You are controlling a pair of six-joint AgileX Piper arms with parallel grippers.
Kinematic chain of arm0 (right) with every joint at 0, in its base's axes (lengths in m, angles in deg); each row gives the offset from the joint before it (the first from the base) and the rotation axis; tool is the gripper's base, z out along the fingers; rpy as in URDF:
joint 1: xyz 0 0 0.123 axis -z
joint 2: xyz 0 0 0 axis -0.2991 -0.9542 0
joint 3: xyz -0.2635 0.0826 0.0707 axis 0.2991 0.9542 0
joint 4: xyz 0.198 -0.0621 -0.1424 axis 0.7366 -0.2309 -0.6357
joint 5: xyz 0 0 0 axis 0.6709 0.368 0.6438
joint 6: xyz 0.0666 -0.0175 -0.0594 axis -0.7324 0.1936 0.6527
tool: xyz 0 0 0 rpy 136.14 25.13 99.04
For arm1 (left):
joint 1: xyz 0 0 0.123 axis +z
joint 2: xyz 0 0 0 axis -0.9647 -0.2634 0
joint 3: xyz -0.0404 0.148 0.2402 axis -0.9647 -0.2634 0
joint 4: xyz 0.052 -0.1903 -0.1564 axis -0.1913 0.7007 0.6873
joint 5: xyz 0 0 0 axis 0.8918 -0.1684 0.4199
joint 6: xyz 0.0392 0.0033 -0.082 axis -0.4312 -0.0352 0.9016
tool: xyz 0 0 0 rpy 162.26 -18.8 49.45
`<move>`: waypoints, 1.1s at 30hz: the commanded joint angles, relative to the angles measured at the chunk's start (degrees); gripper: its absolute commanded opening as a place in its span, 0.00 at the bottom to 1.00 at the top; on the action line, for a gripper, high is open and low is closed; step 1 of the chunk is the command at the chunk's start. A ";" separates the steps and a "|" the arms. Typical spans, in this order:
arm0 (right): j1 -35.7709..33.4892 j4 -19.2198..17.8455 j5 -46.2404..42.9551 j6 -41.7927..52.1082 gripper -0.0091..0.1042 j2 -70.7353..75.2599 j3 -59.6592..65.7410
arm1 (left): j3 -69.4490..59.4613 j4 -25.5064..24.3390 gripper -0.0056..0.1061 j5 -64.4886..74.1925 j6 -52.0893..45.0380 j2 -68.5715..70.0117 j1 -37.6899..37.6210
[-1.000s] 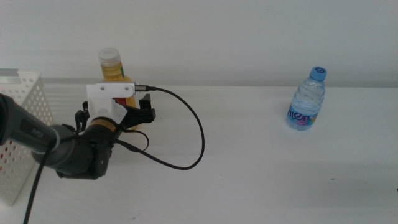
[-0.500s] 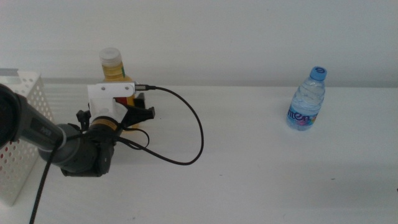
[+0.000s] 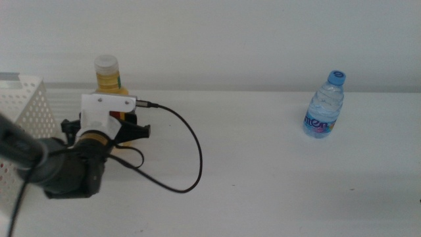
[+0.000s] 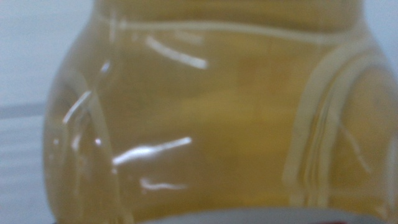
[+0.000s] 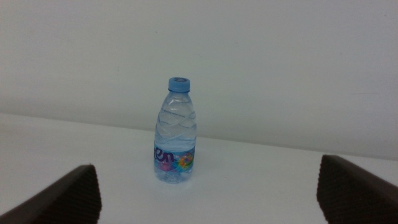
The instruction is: Use arms to grab the bottles and put them into the dustbin to the left of the table.
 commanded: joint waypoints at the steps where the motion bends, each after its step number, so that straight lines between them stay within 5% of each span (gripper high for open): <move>1: 0.44 -0.36 -0.40 0.41 0.90 2.24 2.46 | -2.62 0.44 0.03 -1.64 -2.48 6.09 0.10; 12: 0.44 -0.36 -0.40 0.41 0.90 2.24 2.46 | -14.25 1.92 0.03 20.10 -3.53 31.65 0.10; 22: 0.44 -0.36 -0.40 0.41 0.90 2.24 2.46 | -14.25 14.84 0.03 46.73 -19.55 50.18 0.10; 33: 0.44 -0.36 -0.40 0.41 0.90 2.24 2.46 | -14.25 15.21 0.03 56.27 -19.39 54.61 1.30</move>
